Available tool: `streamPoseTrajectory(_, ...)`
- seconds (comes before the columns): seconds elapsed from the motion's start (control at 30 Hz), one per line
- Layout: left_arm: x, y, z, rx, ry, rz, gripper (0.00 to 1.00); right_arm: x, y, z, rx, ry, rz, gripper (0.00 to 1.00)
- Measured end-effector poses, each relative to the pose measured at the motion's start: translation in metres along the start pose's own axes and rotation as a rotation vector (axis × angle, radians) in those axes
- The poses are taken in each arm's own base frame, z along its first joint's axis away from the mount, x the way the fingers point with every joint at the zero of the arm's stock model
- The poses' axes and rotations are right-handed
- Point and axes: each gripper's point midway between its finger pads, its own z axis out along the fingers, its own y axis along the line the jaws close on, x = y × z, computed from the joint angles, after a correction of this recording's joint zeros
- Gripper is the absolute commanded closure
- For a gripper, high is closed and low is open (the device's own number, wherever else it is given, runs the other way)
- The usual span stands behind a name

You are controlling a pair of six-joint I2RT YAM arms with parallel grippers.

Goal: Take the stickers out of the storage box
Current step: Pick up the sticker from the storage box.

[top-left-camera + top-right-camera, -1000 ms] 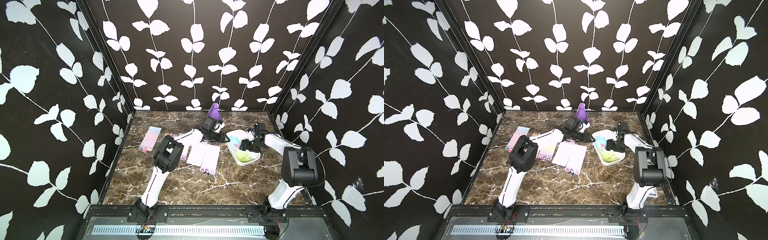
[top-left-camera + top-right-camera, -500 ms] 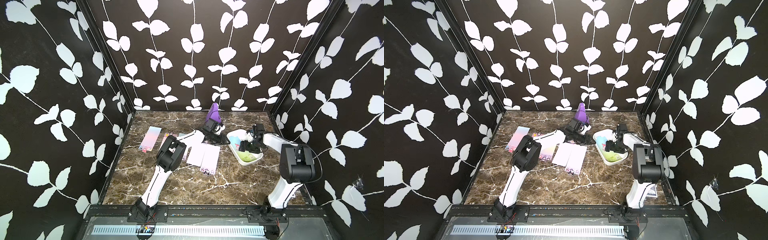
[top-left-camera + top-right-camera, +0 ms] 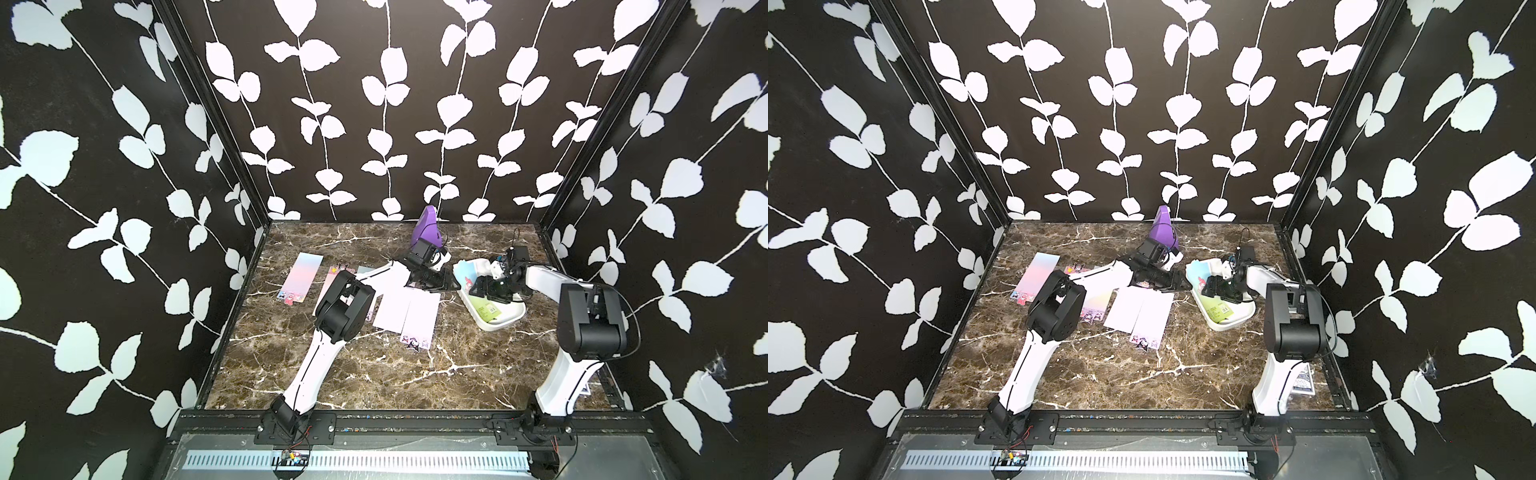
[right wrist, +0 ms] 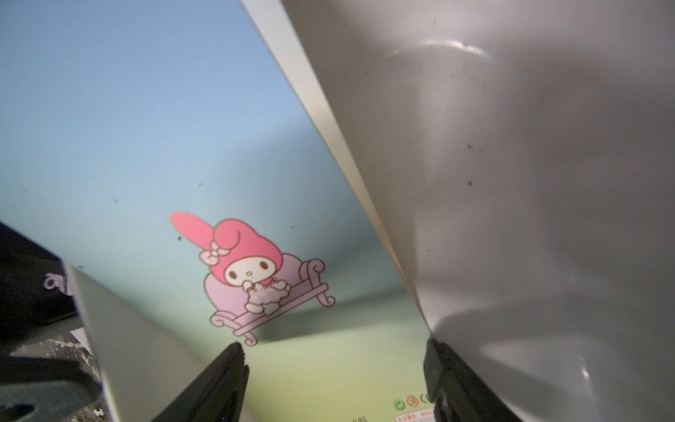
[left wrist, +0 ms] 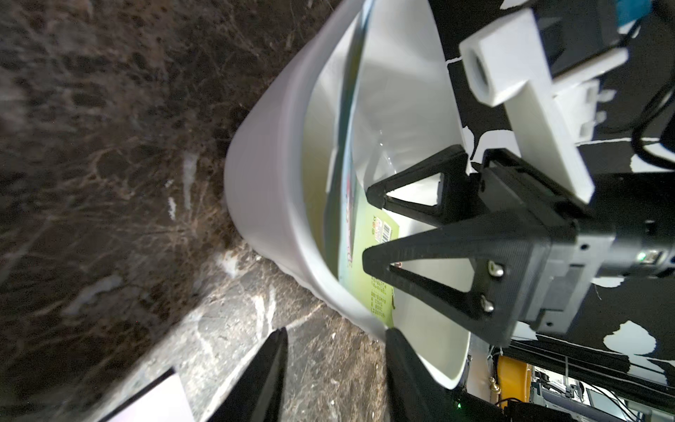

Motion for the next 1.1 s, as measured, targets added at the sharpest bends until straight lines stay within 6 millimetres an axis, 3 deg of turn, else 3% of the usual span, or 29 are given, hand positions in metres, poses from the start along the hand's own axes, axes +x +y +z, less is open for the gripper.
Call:
streamPoseTrajectory(0.27, -0.008, 0.005, -0.009, -0.020, -0.022, -0.001, 0.54, -0.002, 0.002, 0.001, -0.016, -0.008, 0.000, 0.22)
streamPoseTrajectory(0.4, -0.027, 0.007, -0.037, -0.044, -0.084, -0.005, 0.54, -0.002, 0.002, 0.001, -0.016, -0.008, -0.001, 0.22)
streamPoseTrajectory(0.53, -0.057, -0.002, -0.070, -0.052, -0.189, 0.014, 0.55, -0.002, 0.002, 0.001, -0.016, -0.008, 0.000, 0.22)
streamPoseTrajectory(0.63, -0.073, -0.011, -0.083, -0.036, -0.253, 0.028, 0.57, -0.002, 0.002, 0.001, -0.016, -0.008, 0.000, 0.22)
streamPoseTrajectory(1.1, -0.069, -0.026, -0.059, -0.021, -0.228, 0.041, 0.60, -0.002, 0.002, 0.001, -0.015, -0.008, 0.000, 0.22)
